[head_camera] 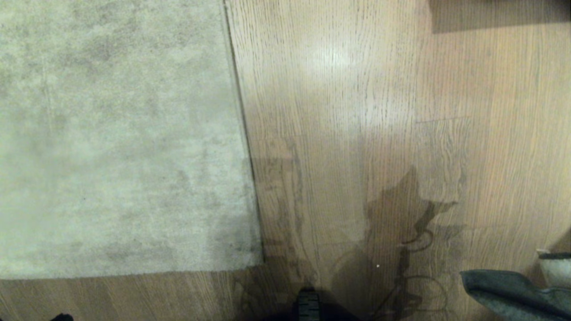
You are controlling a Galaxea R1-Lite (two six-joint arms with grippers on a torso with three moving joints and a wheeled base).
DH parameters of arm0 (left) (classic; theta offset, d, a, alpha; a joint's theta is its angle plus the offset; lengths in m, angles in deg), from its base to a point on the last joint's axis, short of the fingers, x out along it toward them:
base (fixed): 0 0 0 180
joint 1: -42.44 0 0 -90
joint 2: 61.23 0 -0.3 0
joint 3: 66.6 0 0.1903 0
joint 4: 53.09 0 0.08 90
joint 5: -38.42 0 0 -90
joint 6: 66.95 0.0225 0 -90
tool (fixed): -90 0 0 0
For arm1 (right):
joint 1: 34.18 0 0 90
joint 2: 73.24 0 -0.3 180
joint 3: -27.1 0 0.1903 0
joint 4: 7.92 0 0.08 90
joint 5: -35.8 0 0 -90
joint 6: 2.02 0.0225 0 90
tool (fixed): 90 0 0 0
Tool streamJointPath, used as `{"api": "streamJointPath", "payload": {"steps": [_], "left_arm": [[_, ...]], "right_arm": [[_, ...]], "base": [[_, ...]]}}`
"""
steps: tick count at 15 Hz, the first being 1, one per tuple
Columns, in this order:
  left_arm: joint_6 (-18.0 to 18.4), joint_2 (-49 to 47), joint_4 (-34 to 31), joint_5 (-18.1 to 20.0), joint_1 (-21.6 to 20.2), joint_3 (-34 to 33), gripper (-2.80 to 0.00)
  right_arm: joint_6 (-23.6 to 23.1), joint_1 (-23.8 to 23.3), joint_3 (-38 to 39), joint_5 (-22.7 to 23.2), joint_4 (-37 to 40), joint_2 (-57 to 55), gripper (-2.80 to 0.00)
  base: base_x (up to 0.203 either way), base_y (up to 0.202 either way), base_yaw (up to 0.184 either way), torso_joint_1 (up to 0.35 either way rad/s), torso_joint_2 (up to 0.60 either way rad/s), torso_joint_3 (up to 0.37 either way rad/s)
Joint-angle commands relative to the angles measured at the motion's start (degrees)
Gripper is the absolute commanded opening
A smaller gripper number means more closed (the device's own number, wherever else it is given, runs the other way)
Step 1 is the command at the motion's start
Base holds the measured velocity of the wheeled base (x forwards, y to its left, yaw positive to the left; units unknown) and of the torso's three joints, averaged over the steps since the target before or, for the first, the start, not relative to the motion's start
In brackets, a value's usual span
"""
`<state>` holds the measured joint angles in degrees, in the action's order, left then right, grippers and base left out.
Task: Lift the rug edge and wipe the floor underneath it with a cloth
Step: Lift up the carpet
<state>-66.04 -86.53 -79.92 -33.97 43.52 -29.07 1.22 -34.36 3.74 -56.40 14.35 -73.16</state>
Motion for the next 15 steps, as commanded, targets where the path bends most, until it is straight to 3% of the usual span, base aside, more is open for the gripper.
{"api": "streamJointPath", "payload": {"steps": [1,4,7,10,11,13,15], "left_arm": [[-0.05,-10.33,-0.03,5.00,0.01,2.62,-2.80],[-0.08,-19.23,0.01,9.34,1.44,5.76,-2.80],[-0.29,-29.31,1.18,10.07,6.07,9.38,-2.80],[-0.09,-39.50,6.66,8.90,11.87,10.92,-2.80],[0.13,-42.44,8.74,6.75,14.40,11.10,-2.80],[0.15,-48.21,12.75,-3.62,21.90,11.91,-2.80],[-1.06,-53.89,16.09,-11.55,26.75,13.65,-2.80]], "right_arm": [[0.01,0.01,0.00,0.00,-0.05,-0.07,-2.80],[0.01,0.01,0.00,0.00,-0.05,-0.07,-2.80],[0.01,0.01,0.00,0.00,-0.05,-0.07,-2.80],[0.01,0.01,0.00,0.00,-0.05,-0.07,-2.80],[0.01,0.01,0.00,0.00,-0.05,-0.07,-2.80],[0.01,0.01,0.00,0.00,-0.05,-0.07,-2.80],[0.01,0.01,0.00,0.00,-0.05,-0.07,-2.80]], "base": [[0.000,0.000,0.000,0.000,0.00,0.000],[0.000,0.000,0.000,0.000,0.00,0.000],[0.000,0.000,0.000,0.000,0.00,0.000],[0.000,0.000,0.000,0.000,0.00,0.000],[0.000,0.000,0.000,0.000,0.00,0.000],[0.000,0.000,0.000,0.000,0.00,0.000],[0.000,0.000,0.000,0.000,0.00,0.000]]}}
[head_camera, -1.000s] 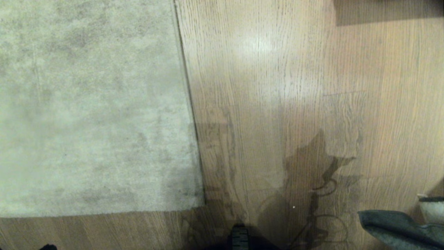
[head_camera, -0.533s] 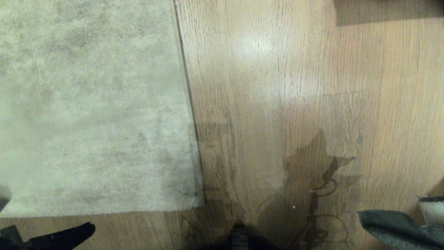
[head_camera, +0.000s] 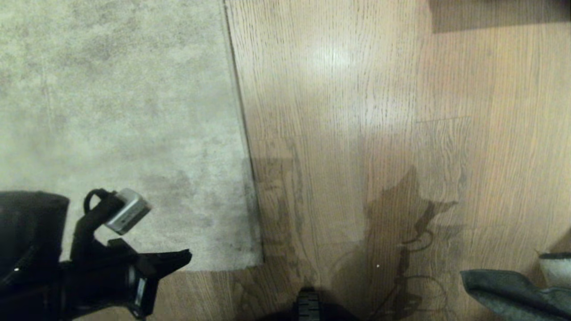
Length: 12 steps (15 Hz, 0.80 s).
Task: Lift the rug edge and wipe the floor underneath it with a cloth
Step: Lift up the carpet
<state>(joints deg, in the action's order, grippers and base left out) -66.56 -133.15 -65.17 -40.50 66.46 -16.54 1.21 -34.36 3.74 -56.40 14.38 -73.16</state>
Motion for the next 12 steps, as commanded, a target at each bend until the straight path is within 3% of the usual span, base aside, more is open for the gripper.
{"api": "streamJointPath", "payload": {"steps": [1,3,9,12], "left_arm": [[-1.81,-9.87,2.47,-7.52,5.58,2.65,-2.80],[-3.77,-14.11,3.30,-11.49,7.47,6.32,-2.80],[-4.95,-25.74,3.95,-24.13,11.75,16.07,-2.80],[-8.06,-31.89,5.73,-31.88,14.56,21.34,-2.80]], "right_arm": [[0.02,0.01,0.00,0.00,-0.07,-0.07,-2.80],[0.02,0.01,0.00,0.00,-0.07,-0.07,-2.80],[0.02,0.01,0.00,0.00,-0.07,-0.07,-2.80],[0.02,0.01,0.00,0.00,-0.07,-0.07,-2.80]], "base": [[0.000,0.000,0.000,0.000,0.00,0.000],[0.000,0.000,0.000,0.000,0.00,0.000],[0.000,0.000,0.000,0.000,0.00,0.000],[0.000,0.000,0.000,0.000,0.00,0.000]]}}
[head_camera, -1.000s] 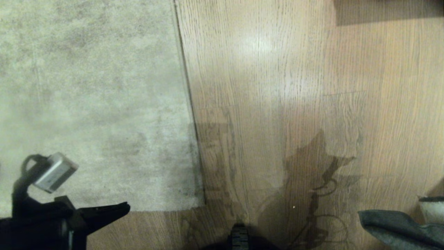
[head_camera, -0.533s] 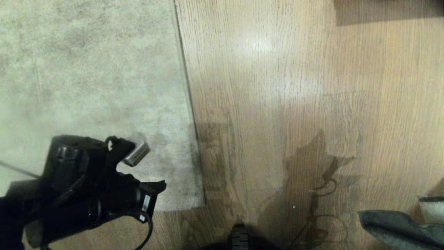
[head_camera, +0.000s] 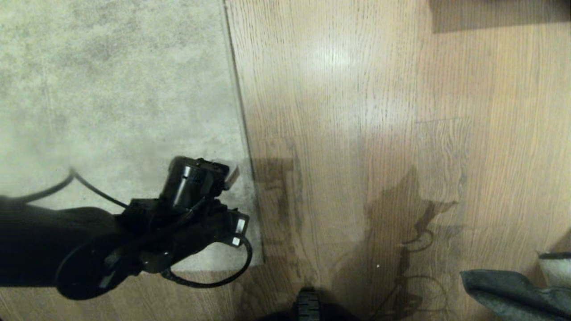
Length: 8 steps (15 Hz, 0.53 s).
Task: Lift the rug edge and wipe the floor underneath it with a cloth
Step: Lift up the carpet
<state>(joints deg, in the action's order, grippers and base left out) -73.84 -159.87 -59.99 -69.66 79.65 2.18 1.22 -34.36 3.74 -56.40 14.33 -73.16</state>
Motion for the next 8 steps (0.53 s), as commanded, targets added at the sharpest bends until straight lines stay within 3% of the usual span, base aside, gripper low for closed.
{"api": "streamJointPath", "payload": {"steps": [1,4,5,8], "left_arm": [[-1.55,-6.99,1.31,-4.99,2.23,4.07,-2.80],[-2.02,-10.77,2.30,-7.10,2.69,8.08,-2.80],[-2.06,-11.80,2.30,-7.97,2.70,9.68,0.00],[-2.07,-12.98,1.57,-9.67,2.63,12.73,0.00]], "right_arm": [[0.01,0.01,0.00,0.00,-0.02,-0.07,-2.80],[0.01,0.01,0.00,0.00,-0.02,-0.07,-2.80],[0.01,0.01,0.00,0.00,-0.02,-0.07,-2.80],[0.01,0.01,0.00,0.00,-0.02,-0.07,-2.80]], "base": [[0.000,0.000,0.000,0.000,0.00,0.000],[0.000,0.000,0.000,0.000,0.00,0.000],[0.000,0.000,0.000,0.000,0.00,0.000],[0.000,0.000,0.000,0.000,0.00,0.000]]}}
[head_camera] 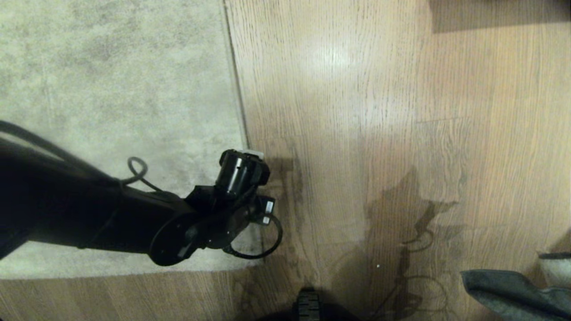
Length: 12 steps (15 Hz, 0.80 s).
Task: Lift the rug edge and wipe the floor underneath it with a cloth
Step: Lift up the carpet
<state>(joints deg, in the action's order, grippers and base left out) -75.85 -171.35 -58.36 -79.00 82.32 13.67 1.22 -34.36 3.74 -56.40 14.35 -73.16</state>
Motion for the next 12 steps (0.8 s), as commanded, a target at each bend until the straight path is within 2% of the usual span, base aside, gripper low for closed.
{"api": "streamJointPath", "payload": {"steps": [1,6,12], "left_arm": [[0.02,-1.50,-0.17,-0.87,-0.15,1.19,0.00],[0.02,-1.17,-3.76,-7.56,-0.32,2.11,0.00],[0.02,-1.75,-4.30,-12.46,-0.59,3.02,0.00]], "right_arm": [[0.01,0.01,0.00,0.00,-0.05,-0.07,-2.80],[0.01,0.01,0.00,0.00,-0.05,-0.07,-2.80],[0.01,0.01,0.00,0.00,-0.05,-0.07,-2.80]], "base": [[0.000,0.000,0.000,0.000,0.00,0.000],[0.000,0.000,0.000,0.000,0.00,0.000],[0.000,0.000,0.000,0.000,0.00,0.000]]}}
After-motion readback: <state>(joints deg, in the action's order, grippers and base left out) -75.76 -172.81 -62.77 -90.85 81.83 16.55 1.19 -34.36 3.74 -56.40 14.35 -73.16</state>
